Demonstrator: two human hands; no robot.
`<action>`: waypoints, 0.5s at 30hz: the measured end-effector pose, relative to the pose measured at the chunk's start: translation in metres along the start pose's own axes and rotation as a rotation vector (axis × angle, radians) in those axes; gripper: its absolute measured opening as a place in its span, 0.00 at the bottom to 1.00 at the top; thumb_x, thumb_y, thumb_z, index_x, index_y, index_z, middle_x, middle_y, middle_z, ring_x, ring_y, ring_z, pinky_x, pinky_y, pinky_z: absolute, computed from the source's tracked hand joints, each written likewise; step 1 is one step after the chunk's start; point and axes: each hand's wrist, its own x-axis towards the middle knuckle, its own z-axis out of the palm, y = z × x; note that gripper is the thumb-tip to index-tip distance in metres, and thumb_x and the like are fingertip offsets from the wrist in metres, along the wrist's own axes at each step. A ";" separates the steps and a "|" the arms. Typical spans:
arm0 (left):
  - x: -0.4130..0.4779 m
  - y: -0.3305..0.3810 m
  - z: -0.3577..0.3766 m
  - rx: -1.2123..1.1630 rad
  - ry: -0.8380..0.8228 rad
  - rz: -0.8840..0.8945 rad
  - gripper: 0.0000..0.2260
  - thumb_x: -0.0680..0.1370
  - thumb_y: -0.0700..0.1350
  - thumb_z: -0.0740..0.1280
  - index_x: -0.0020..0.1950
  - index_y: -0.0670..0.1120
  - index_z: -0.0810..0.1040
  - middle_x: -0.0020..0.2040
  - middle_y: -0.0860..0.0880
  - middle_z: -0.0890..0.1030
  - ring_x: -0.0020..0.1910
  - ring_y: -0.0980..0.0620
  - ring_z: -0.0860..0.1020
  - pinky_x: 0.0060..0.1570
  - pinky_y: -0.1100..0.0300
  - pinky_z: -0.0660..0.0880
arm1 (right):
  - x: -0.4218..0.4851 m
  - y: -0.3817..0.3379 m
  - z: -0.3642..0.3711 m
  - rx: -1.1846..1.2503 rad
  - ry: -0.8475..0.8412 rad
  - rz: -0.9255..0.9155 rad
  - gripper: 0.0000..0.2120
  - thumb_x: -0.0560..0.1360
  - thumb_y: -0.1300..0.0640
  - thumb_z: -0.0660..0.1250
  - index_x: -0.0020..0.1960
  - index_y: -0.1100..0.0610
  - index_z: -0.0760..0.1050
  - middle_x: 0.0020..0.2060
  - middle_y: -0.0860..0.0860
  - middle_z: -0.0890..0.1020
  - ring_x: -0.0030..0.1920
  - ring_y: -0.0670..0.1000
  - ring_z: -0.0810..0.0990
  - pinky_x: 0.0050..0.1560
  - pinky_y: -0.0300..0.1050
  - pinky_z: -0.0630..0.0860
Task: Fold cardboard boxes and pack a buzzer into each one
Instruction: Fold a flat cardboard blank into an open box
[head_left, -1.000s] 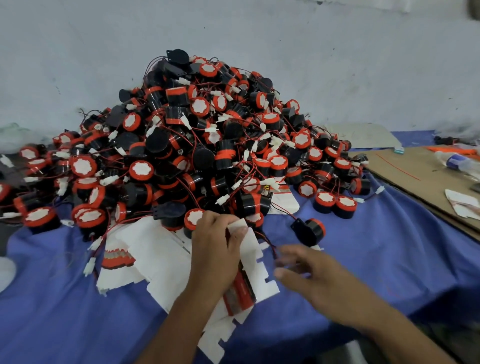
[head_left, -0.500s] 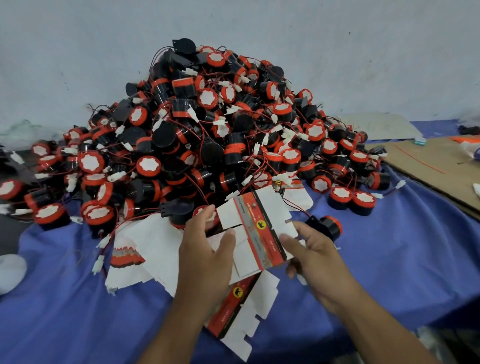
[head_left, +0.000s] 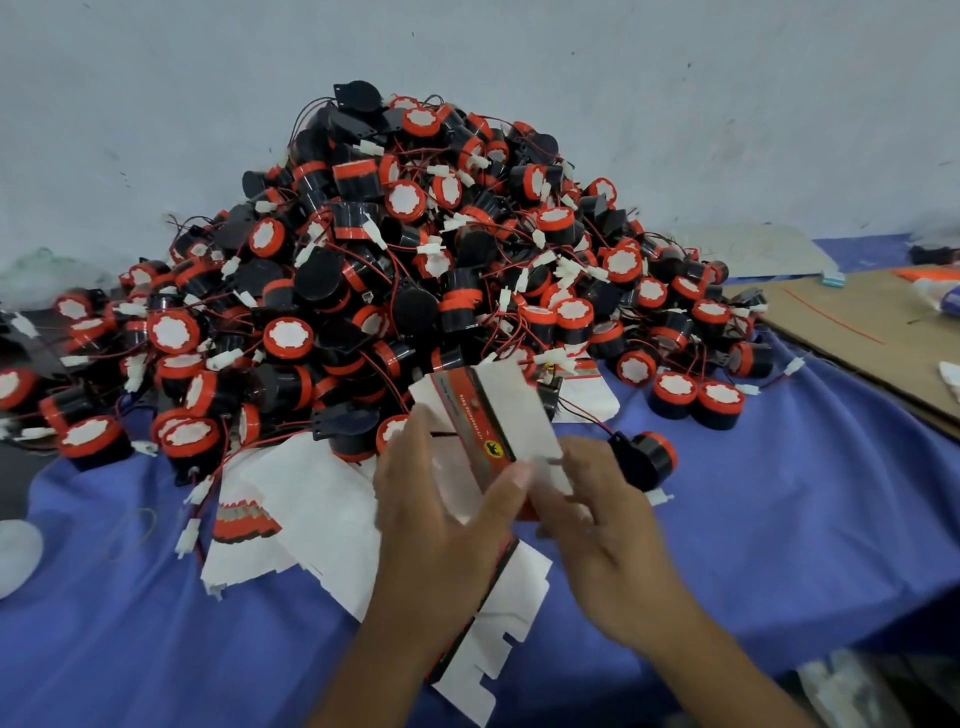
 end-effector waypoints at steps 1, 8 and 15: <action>-0.002 0.004 0.001 -0.104 -0.061 0.009 0.36 0.66 0.72 0.70 0.72 0.69 0.61 0.64 0.74 0.68 0.68 0.67 0.68 0.60 0.65 0.74 | -0.002 -0.001 0.002 -0.079 -0.023 -0.077 0.13 0.83 0.61 0.62 0.64 0.48 0.74 0.59 0.42 0.81 0.58 0.48 0.82 0.52 0.40 0.79; 0.001 0.002 -0.008 -0.591 -0.359 -0.030 0.25 0.76 0.63 0.69 0.70 0.56 0.74 0.66 0.49 0.79 0.66 0.48 0.77 0.59 0.53 0.77 | -0.010 -0.010 0.000 -0.087 -0.247 -0.092 0.28 0.79 0.43 0.70 0.76 0.42 0.64 0.81 0.41 0.56 0.80 0.45 0.55 0.74 0.54 0.64; 0.003 -0.008 -0.011 -0.855 -0.524 -0.208 0.23 0.81 0.57 0.65 0.73 0.46 0.72 0.70 0.40 0.75 0.71 0.39 0.72 0.62 0.51 0.74 | -0.003 -0.004 -0.004 -0.115 -0.127 0.086 0.31 0.68 0.29 0.72 0.67 0.31 0.66 0.77 0.29 0.54 0.77 0.41 0.60 0.70 0.54 0.73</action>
